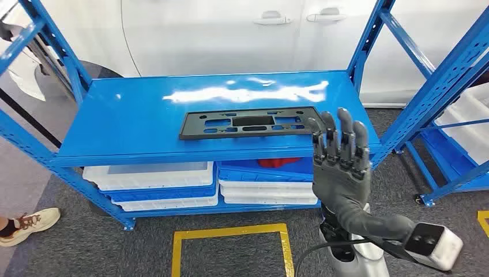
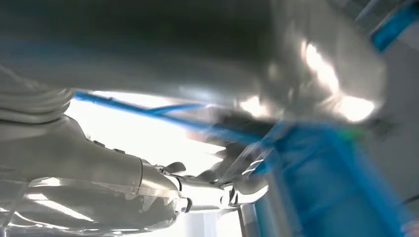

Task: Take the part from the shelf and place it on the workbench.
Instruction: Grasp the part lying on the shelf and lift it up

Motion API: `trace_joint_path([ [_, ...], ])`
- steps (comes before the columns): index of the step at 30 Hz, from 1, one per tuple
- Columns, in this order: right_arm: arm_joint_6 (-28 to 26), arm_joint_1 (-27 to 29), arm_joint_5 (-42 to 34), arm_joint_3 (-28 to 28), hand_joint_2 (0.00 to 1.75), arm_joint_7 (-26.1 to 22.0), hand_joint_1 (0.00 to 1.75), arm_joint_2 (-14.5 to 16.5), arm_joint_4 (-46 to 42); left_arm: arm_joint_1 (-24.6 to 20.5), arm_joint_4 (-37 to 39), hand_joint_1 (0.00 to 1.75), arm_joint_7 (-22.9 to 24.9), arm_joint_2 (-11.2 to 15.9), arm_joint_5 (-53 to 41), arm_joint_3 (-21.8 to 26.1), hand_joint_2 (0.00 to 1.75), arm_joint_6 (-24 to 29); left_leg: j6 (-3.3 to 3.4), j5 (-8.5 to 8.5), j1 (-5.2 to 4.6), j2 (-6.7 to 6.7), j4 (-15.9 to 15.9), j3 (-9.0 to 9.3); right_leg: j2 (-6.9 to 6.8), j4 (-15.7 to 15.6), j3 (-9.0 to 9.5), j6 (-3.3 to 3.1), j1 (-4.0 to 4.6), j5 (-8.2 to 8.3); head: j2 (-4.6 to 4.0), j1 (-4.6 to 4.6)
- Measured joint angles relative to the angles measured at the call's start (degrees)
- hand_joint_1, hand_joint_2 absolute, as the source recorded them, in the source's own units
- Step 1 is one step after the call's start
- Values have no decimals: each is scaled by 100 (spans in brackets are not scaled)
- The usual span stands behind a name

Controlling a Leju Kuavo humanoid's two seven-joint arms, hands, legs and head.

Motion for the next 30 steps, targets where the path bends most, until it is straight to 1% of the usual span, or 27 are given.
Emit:
trace_joint_path([
  [2,-92,-4,41,49,0,30,0,-16,104,-3,2,0,-10,1,-1,0,0,-6,-25,10,4,6,58,3,12,-34,51,-33,-14,-16,0,1],
  [3,-182,-11,80,102,0,61,0,-33,212,-6,3,0,-25,1,-1,0,0,-13,-54,20,8,12,201,-41,14,-67,103,-67,-27,-36,0,-1],
  [4,-267,-18,114,163,0,92,0,-47,319,-12,5,0,-37,0,-2,-1,0,-20,-85,-10,18,15,437,-164,15,-96,160,-94,-41,-59,0,-1],
  [5,-346,-22,144,223,0,119,0,-62,421,-16,7,0,-48,-2,-2,-1,0,-26,-121,-88,36,18,765,-359,12,-118,208,-112,-52,-89,0,-1],
  [7,-463,-17,183,321,0,132,0,-95,595,-7,9,0,-58,-9,-2,-2,0,-33,-190,-371,69,19,1443,-835,9,-127,285,-123,-57,-168,0,-1],
  [8,-502,-10,199,353,0,133,0,-112,661,4,10,0,-59,-10,1,-1,0,-32,-217,-472,83,19,1625,-1018,11,-126,328,-121,-58,-210,0,-1],
  [9,-529,-4,213,379,0,131,0,-128,715,15,10,0,-59,-10,7,-1,0,-32,-231,-462,93,19,1634,-1122,14,-124,382,-116,-60,-255,0,-1],
  [10,-551,-2,228,403,0,128,0,-144,758,22,10,0,-60,-10,14,0,0,-32,-237,-301,99,20,1445,-1129,17,-123,447,-107,-61,-301,0,-1],
  [11,-571,-4,246,429,0,125,0,-156,793,25,10,0,-60,-10,23,1,0,-31,-227,-13,102,20,1094,-1059,18,-122,520,-94,-63,-351,0,-1],
  [12,-589,-6,262,457,0,122,0,-167,821,30,10,0,-61,-10,32,1,0,-31,-202,288,100,21,703,-960,17,-122,588,-75,-63,-399,0,-1],
  [13,-607,-9,276,483,0,121,0,-174,846,30,10,0,-62,-10,38,2,0,-30,-168,460,86,24,385,-880,18,-122,636,-52,-60,-438,0,-1],
  [14,-622,-11,288,504,0,123,0,-177,868,29,10,0,-62,-10,44,2,0,-30,-121,557,67,27,188,-826,18,-127,662,-20,-58,-470,0,-1],
  [15,-633,-12,296,519,0,126,0,-181,888,32,10,0,-63,-11,46,3,0,-30,-73,563,48,29,113,-817,19,-110,675,17,-55,-483,0,-1],
  [16,-639,-13,306,530,0,133,0,-187,904,34,10,0,-63,-11,49,3,0,-30,-26,529,36,29,99,-810,19,-93,685,56,-51,-485,0,-1],
  [17,-644,-19,324,540,0,151,0,-197,915,39,10,0,-63,-15,53,4,0,-30,19,567,43,27,78,-768,15,-61,692,94,-55,-502,0,-1],
  [18,-653,-36,357,556,0,178,0,-208,928,42,10,0,-64,-20,57,4,0,-30,57,580,51,25,53,-723,9,22,683,121,-58,-532,0,-1],
  [19,-674,-65,407,584,0,217,0,-218,944,41,10,0,-65,-26,61,4,0,-30,91,573,58,24,36,-668,3,167,618,139,-60,-610,0,-1],
  [20,-709,-96,471,620,0,258,0,-227,972,33,10,0,-66,-31,64,4,0,-30,120,565,58,25,22,-621,-2,422,480,148,-66,-736,0,0],
  [22,-791,-134,586,711,0,313,0,-241,1060,20,10,0,-68,-33,66,4,0,-30,163,520,37,27,22,-583,-5,1114,46,157,-66,-1019,0,-1],
  [23,-824,-137,622,753,0,325,0,-247,1112,18,10,0,-69,-33,66,4,0,-30,173,492,27,24,23,-560,-5,1384,-158,160,-67,-1090,0,-1],
  [24,-843,-138,641,788,0,332,0,-253,1158,22,10,0,-70,-33,66,5,0,-31,176,456,21,18,24,-524,-5,1472,-281,161,-66,-1049,0,-1],
  [25,-853,-141,650,815,0,337,0,-257,1195,29,10,0,-70,-34,66,5,0,-31,171,415,16,12,25,-473,-6,1360,-305,157,-65,-898,0,-1],
  [26,-856,-146,658,836,0,338,0,-259,1221,37,10,0,-70,-38,66,6,0,-32,161,367,14,7,25,-409,-6,1054,-227,146,-62,-650,0,-1],
  [27,-863,-154,673,850,0,339,0,-261,1242,43,10,0,-70,-43,66,7,0,-33,144,313,13,4,24,-351,-9,657,-106,125,-55,-372,0,0],
  [28,-888,-167,706,864,0,346,0,-264,1265,44,10,0,-70,-50,66,8,0,-33,120,263,8,3,30,-299,-14,324,-1,100,-35,-226,0,0],
  [29,-927,-182,760,885,0,363,0,-267,1292,38,11,0,-70,-57,65,9,0,-34,88,217,4,4,33,-271,-18,93,73,69,-19,-128,0,0],
  [30,-977,-195,824,911,0,380,0,-274,1320,30,11,0,-70,-61,65,10,0,-34,52,184,0,6,42,-246,-19,-10,102,37,-4,-114,0,0],
])
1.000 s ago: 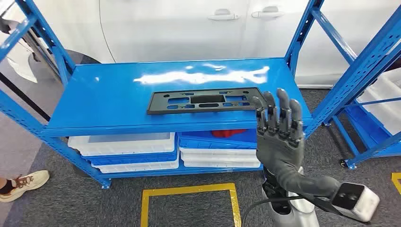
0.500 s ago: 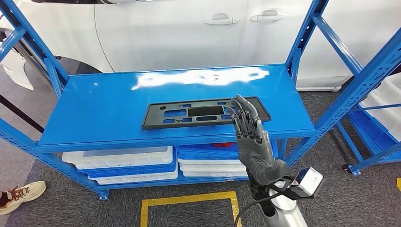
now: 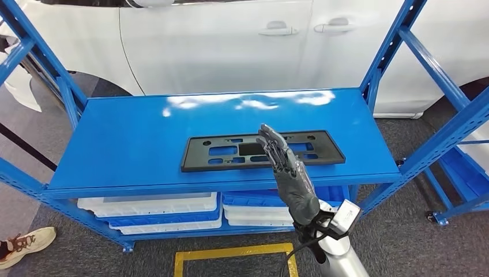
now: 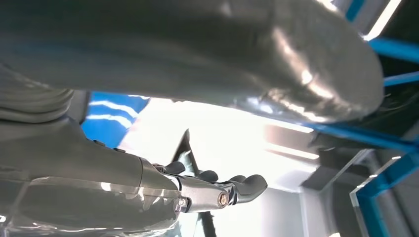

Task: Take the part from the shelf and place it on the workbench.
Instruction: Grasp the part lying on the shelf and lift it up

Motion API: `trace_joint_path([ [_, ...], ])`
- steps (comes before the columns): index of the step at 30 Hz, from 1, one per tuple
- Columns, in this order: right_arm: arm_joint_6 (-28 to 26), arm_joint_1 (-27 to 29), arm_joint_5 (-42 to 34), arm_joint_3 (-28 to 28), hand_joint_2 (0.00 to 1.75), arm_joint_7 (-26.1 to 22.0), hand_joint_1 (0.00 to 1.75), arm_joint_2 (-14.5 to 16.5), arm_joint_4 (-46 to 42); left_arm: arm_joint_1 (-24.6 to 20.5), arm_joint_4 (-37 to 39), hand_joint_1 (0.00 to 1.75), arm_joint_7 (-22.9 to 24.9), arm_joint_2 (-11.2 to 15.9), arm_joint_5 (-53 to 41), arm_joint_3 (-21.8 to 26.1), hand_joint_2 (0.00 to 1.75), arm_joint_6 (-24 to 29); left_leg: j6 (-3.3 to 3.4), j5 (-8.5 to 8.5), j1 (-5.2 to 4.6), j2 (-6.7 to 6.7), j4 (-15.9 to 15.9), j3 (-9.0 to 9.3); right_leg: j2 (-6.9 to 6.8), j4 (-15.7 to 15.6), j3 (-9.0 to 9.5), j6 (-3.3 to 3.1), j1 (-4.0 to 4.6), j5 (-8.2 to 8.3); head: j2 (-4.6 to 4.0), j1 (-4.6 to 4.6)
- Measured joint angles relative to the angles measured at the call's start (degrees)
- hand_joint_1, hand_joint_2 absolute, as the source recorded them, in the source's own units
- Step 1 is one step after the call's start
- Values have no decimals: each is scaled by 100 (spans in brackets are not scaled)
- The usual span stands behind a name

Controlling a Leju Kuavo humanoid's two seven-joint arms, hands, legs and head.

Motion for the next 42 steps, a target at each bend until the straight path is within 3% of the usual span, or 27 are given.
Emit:
trace_joint_path([
  [3,-208,-63,302,149,0,51,0,-16,134,-22,1,0,0,1,-2,1,0,-2,-91,-47,-4,11,98,39,16,-50,94,-97,-11,-38,0,0],
  [4,-312,-101,461,220,0,66,0,-17,203,-27,1,0,1,2,-2,1,0,-2,-121,-70,3,13,255,-33,17,-71,148,-129,-24,-59,0,0],
  [5,-449,-144,662,297,0,78,0,-17,282,-33,1,0,4,2,-2,2,0,-2,-158,-128,18,13,517,-178,16,-91,199,-151,-37,-78,0,-2],
  [8,-1215,-258,1710,550,0,150,0,-17,545,-26,1,0,11,-4,10,16,0,3,-273,-478,73,15,1514,-866,15,-102,298,-180,-42,-169,0,-2],
  [9,-1593,-293,2212,645,0,217,0,-17,640,-17,1,0,8,-5,15,24,0,5,-297,-521,87,16,1642,-1023,19,-101,342,-178,-44,-204,0,-1],
  [10,-1994,-338,2761,756,0,312,0,-17,740,-8,1,0,-1,-6,19,31,0,7,-308,-433,98,16,1565,-1085,23,-100,396,-171,-47,-244,0,-1],
  [11,-2360,-388,3281,865,0,422,0,-17,831,-5,1,0,-14,-5,18,36,0,7,-306,-218,107,17,1298,-1050,27,-99,457,-160,-51,-283,0,-1],
  [13,-2997,-509,4258,1102,0,675,0,-17,1018,-4,1,0,-33,-4,8,39,0,7,-268,348,106,20,527,-858,30,-95,569,-121,-52,-364,0,-1],
  [15,-3489,-622,5117,1337,0,934,0,-19,1232,-10,1,0,-39,-4,0,40,0,7,-190,582,77,23,123,-764,30,-90,596,-60,-45,-421,0,-1],
  [19,-4296,-781,6535,1720,0,1471,0,-19,1654,-15,1,0,-50,-14,1,43,0,21,-41,615,77,17,49,-715,17,-22,590,72,-43,-549,0,0],
  [21,-4604,-867,7016,1853,0,1710,0,-19,1895,-24,1,0,-55,-22,0,44,0,22,18,607,87,24,11,-672,13,469,352,98,-52,-819,0,0],
  [23,-4791,-901,7289,1938,0,1868,0,-19,2145,-32,1,0,-57,-21,-2,45,0,22,62,577,69,24,13,-658,12,1266,-104,111,-53,-1135,0,0],
  [24,-4844,-904,7367,1961,44,1917,0,-19,2262,-31,1,0,-56,-21,-4,45,0,22,71,562,60,20,18,-651,12,1539,-284,113,-54,-1186,0,-1],
  [25,-4889,-911,7429,1978,87,1957,0,-18,2365,-27,1,0,-56,-21,-6,45,0,22,73,546,52,15,25,-640,11,1619,-374,109,-53,-1125,0,-1],
  [26,-4934,-927,7495,1991,131,2004,0,-14,2471,-21,1,0,-55,-22,-7,45,0,22,68,526,46,8,36,-622,11,1458,-341,97,-53,-947,0,0],
  [27,-4974,-954,7557,2000,175,2052,0,-7,2573,-18,1,0,-55,-23,-7,46,0,22,59,502,41,2,50,-601,11,1100,-203,73,-51,-695,0,-1],
  [29,-5020,-1062,7663,2015,175,2165,0,36,2810,-19,1,0,-55,-30,-4,54,0,22,24,452,26,-3,87,-576,7,322,128,11,-30,-320,0,0],
  [31,-5043,-1210,7712,2027,175,2287,0,110,3108,-24,1,0,-61,-33,0,67,0,22,-34,428,20,1,102,-579,11,6,255,-32,0,-242,0,0],
  [33,-5098,-1344,7719,2033,175,2400,0,181,3399,-27,1,0,-68,-29,2,75,0,23,-97,418,24,6,99,-579,19,-29,262,-72,2,-227,0,-1],
  [35,-5195,-1476,7718,2036,175,2513,0,261,3675,-24,1,0,-73,-24,0,80,0,24,-164,307,33,11,253,-634,13,-81,295,-128,-25,-205,0,0],
  [39,-5336,-1686,7727,2034,175,2669,0,399,4168,-12,1,0,-76,-22,-4,95,0,26,-283,-311,83,14,1577,-1256,-7,-101,319,-173,-41,-207,0,-1],
  [40,-5341,-1706,7736,2033,175,2688,0,417,4268,-6,1,0,-76,-22,-5,101,0,30,-296,-315,91,14,1725,-1335,-8,-99,324,-174,-40,-212,0,-1],
  [41,-5342,-1722,7749,2031,175,2705,0,434,4355,-2,1,0,-77,-21,-6,106,0,34,-300,-203,97,15,1635,-1297,-5,-96,333,-169,-41,-219,0,-1],
  [42,-5344,-1743,7767,2028,175,2723,0,457,4432,1,1,0,-76,-17,-6,111,0,38,-294,4,101,15,1308,-1142,1,-94,351,-160,-42,-230,0,-1],
])
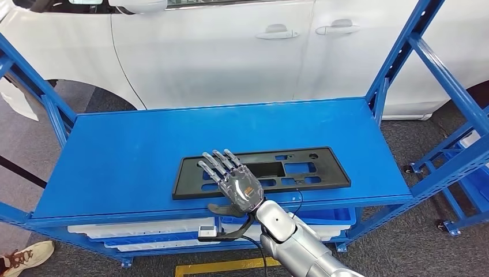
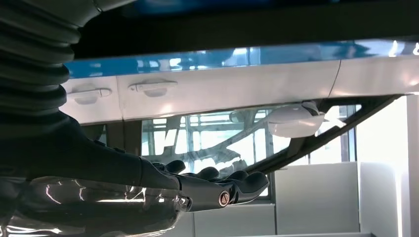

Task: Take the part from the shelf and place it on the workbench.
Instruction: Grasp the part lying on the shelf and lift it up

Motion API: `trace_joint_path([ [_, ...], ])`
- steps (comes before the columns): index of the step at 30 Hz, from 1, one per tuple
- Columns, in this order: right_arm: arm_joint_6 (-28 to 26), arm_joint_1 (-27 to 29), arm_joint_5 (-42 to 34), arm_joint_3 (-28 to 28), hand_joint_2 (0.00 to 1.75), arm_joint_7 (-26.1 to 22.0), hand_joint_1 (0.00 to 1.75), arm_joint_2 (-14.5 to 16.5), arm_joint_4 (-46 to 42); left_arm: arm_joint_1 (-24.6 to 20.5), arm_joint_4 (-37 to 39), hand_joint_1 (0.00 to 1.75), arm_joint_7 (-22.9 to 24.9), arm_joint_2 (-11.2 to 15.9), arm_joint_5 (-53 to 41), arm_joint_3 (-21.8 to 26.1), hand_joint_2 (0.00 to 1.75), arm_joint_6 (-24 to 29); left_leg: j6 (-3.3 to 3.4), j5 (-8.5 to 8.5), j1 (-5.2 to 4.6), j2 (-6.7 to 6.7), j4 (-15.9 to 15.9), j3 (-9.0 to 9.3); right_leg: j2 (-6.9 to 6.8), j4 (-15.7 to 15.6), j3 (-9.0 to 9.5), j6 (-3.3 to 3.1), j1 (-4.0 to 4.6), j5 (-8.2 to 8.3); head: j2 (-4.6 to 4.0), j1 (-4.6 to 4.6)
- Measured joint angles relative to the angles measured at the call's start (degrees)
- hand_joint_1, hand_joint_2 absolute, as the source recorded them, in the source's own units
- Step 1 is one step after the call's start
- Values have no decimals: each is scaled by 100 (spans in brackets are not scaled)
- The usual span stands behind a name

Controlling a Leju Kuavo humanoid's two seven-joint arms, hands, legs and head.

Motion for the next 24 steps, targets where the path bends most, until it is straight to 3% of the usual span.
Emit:
trace_joint_path([
  [2,-4,-72,39,-7,175,42,0,47,132,-5,0,0,-2,11,-1,9,0,2,45,353,-10,0,-840,410,14,8,29,35,7,-26,0,0],
  [3,-8,-114,54,-11,175,58,0,66,193,-10,0,0,-2,16,-2,11,0,2,79,434,-21,-2,-1116,545,18,11,33,60,16,-34,0,0],
  [6,-17,-189,93,-30,175,89,0,94,329,-8,0,0,-2,18,-13,14,0,2,184,436,-40,-11,-1257,608,18,-5,34,145,33,-35,0,0],
  [8,-24,-224,166,-63,175,144,0,102,408,-4,0,0,-4,18,-28,14,0,-1,258,460,-17,-4,-1306,631,15,110,-7,202,31,-127,0,1],
  [9,-30,-245,213,-84,175,182,0,103,449,-9,0,0,-5,19,-37,14,0,-4,293,473,-4,1,-1330,643,13,320,-102,225,31,-254,0,1],
  [11,-40,-269,316,-132,175,266,0,94,540,-17,0,0,-7,25,-49,14,0,-10,334,472,-14,10,-1335,645,11,1055,-460,253,20,-605,0,1],
  [12,-43,-269,381,-157,175,320,0,87,586,-17,0,0,-7,29,-51,14,0,-12,343,469,-20,10,-1333,645,11,1415,-647,263,16,-727,0,1],
  [13,-44,-266,454,-189,175,389,0,78,627,-15,0,0,-7,32,-52,14,0,-13,347,465,-25,9,-1329,648,10,1621,-765,270,14,-749,0,0],
  [14,-45,-265,536,-228,175,480,0,70,659,-13,0,0,-9,34,-49,15,0,-15,346,459,-27,6,-1323,652,10,1602,-777,270,11,-657,0,0],
  [15,-45,-270,616,-276,175,595,0,62,684,-12,0,0,-16,35,-41,16,0,-15,339,451,-27,2,-1315,660,8,1348,-670,262,7,-470,0,0],
  [17,-46,-316,729,-398,175,845,0,47,736,-11,0,0,-45,34,-19,20,0,-15,305,420,-39,-5,-1278,666,-1,550,-305,226,13,-86,0,1],
  [19,-48,-410,760,-565,175,1044,0,29,838,-10,0,0,-87,34,-2,23,0,-16,252,392,-59,-6,-1242,647,-3,97,-111,179,29,47,0,1],
  [20,-49,-462,755,-663,175,1115,34,16,903,-9,0,0,-105,34,0,24,0,-18,222,388,-65,-5,-1238,638,1,57,-103,155,43,32,0,0],
  [23,-52,-591,729,-945,175,1256,165,-33,1082,-5,0,0,-138,41,-1,26,0,-29,129,326,-48,-1,-1172,616,6,8,-90,69,18,68,0,0],
  [24,-52,-627,722,-1038,175,1292,175,-45,1137,-4,0,0,-145,44,-4,27,0,-32,95,212,-40,1,-998,542,2,-12,-80,45,1,77,0,0],
])
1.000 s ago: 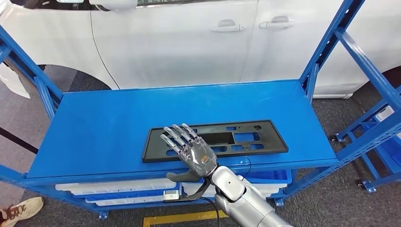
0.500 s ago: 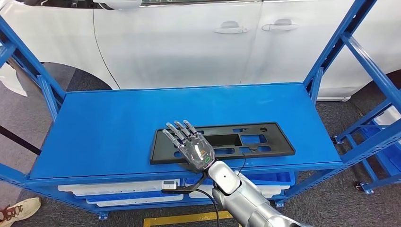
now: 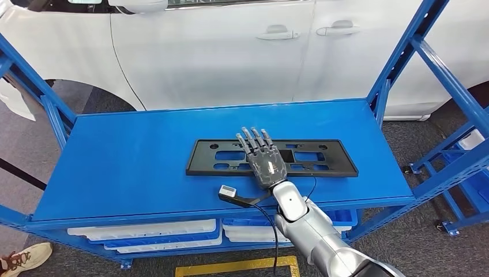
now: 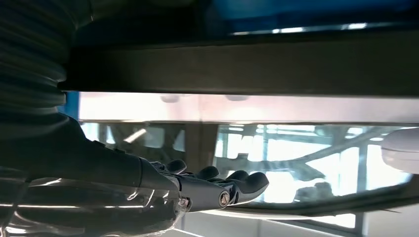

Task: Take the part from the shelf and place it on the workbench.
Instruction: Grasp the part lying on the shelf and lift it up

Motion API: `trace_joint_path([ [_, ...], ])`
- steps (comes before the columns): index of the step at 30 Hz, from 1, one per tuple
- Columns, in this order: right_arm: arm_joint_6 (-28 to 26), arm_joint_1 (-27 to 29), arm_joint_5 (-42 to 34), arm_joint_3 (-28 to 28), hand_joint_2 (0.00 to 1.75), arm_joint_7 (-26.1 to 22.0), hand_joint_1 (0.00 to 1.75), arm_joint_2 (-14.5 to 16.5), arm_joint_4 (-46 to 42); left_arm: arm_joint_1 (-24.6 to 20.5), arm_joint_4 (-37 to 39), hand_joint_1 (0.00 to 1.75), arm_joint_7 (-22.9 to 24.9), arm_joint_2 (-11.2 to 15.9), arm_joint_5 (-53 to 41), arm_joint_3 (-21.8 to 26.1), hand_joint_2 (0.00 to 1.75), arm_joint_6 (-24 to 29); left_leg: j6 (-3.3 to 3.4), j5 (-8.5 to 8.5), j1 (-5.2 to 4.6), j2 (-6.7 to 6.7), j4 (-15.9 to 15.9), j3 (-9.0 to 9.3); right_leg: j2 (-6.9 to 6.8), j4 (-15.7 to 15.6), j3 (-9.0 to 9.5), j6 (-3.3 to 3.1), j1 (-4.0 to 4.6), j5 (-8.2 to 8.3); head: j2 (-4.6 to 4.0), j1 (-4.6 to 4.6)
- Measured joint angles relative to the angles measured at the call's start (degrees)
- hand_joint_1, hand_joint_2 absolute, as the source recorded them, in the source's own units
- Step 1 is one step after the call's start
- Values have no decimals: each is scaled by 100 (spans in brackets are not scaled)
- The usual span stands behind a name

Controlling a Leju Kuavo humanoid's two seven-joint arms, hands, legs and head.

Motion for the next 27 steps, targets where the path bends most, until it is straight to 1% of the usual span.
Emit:
trace_joint_path([
  [1,-1,-26,-9,-91,175,23,175,-11,54,1,0,0,-4,2,-5,0,0,-1,-31,-167,13,2,292,-130,-6,-8,8,-17,-8,3,0,0],
  [2,-1,-41,-23,-192,175,39,175,-26,112,5,0,0,-5,2,-14,-1,0,-2,-60,-363,21,2,689,-313,-11,-8,10,-27,-9,0,0,0],
  [3,-1,-47,-37,-291,175,43,175,-44,167,12,0,0,-5,2,-26,-1,0,-3,-81,-522,30,2,1085,-501,-16,-6,9,-31,-7,-3,0,0],
  [4,-1,-47,-49,-383,175,38,175,-64,215,22,0,0,-4,2,-38,-1,0,-4,-95,-583,35,2,1342,-629,-17,-4,11,-33,-6,-6,0,0],
  [5,-1,-46,-56,-465,175,22,175,-85,254,31,0,0,-4,3,-50,-1,0,-4,-101,-533,38,3,1393,-662,-15,-2,15,-31,-6,-10,0,0],
  [6,-1,-45,-57,-533,175,-2,175,-102,281,36,0,0,-4,8,-61,-1,0,-4,-97,-371,40,3,1192,-575,-9,2,24,-24,-8,-16,0,0],
  [7,-1,-45,-53,-596,175,-32,175,-115,298,36,0,0,-4,13,-72,-1,0,-4,-86,-147,42,3,805,-394,-1,6,36,-12,-9,-25,0,0],
  [8,-2,-46,-44,-653,175,-63,175,-124,311,33,0,0,-3,19,-81,-1,0,-4,-65,23,38,2,388,-193,6,12,45,7,-3,-37,0,0],
  [9,-3,-47,-34,-707,175,-91,175,-133,321,28,0,0,-3,22,-88,-2,0,-4,-31,142,28,-2,48,-35,12,20,44,31,5,-45,0,0],
  [10,-5,-47,-25,-754,175,-116,175,-139,329,23,0,0,-3,24,-95,-2,0,-6,6,193,16,-5,-161,57,15,24,38,58,14,-46,0,0],
  [12,-8,-43,-14,-826,175,-169,175,-148,341,20,0,0,-4,24,-99,-2,0,-8,81,190,-6,-11,-240,72,19,15,24,117,21,-33,0,0],
  [13,-9,-39,-11,-854,175,-201,175,-150,344,22,0,0,-4,24,-101,-2,0,-8,117,204,6,-8,-256,76,18,14,24,148,18,-39,0,0],
  [14,-9,-37,-9,-884,175,-230,175,-152,344,22,0,0,-4,24,-101,-2,0,-8,155,218,16,-4,-278,86,15,58,9,176,14,-78,0,1],
  [15,-9,-37,-7,-912,175,-260,175,-155,344,19,0,0,-5,24,-101,-2,0,-8,193,233,28,0,-302,96,13,200,-53,199,12,-176,0,1],
  [16,-9,-33,-7,-935,175,-284,175,-157,345,12,0,0,-8,25,-101,-2,0,-9,224,242,35,4,-319,104,11,472,-176,214,6,-335,0,1],
  [18,-11,-6,-15,-967,175,-326,175,-161,350,4,0,0,-32,26,-103,-2,0,-21,255,240,21,7,-319,103,9,1254,-554,233,-4,-693,0,0],
  [19,-15,12,-25,-979,175,-345,175,-162,353,4,0,0,-63,26,-108,-2,0,-36,261,237,16,7,-317,105,9,1561,-711,239,-10,-779,0,0],
  [20,-19,26,-37,-994,175,-365,175,-164,353,7,0,0,-120,26,-117,-4,0,-55,262,232,14,6,-312,111,8,1670,-776,242,-13,-752,0,0],
  [21,-22,34,-47,-1009,175,-383,175,-166,350,10,0,0,-208,25,-135,-9,44,-75,257,224,14,3,-306,122,5,1539,-723,240,-15,-614,0,0],
  [22,-25,38,-55,-1026,175,-403,175,-170,340,13,0,0,-325,23,-153,-16,87,-91,247,211,15,-1,-296,135,1,1202,-565,231,-17,-404,0,0],
  [23,-25,42,-64,-1042,175,-423,175,-179,323,14,0,0,-448,20,-170,-24,131,-100,230,194,15,-6,-281,142,-6,780,-368,213,-17,-217,0,1],
  [24,-25,46,-73,-1055,175,-446,175,-189,299,14,0,0,-555,18,-184,-31,175,-103,206,173,4,-10,-255,138,-12,423,-202,193,-10,-83,0,1],
  [25,-25,54,-83,-1066,175,-476,175,-196,271,14,0,0,-628,16,-190,-38,175,-102,177,157,-5,-13,-235,130,-14,193,-101,170,-2,-20,0,1],
  [26,-25,60,-92,-1073,175,-505,175,-201,245,13,0,0,-668,16,-198,-45,175,-101,146,147,-13,-13,-224,122,-12,98,-64,146,11,-17,0,1],
  [27,-25,65,-99,-1079,175,-528,175,-203,224,14,0,0,-687,17,-207,-53,175,-99,111,144,-17,-13,-223,120,-7,89,-64,120,25,-16,0,0],
])
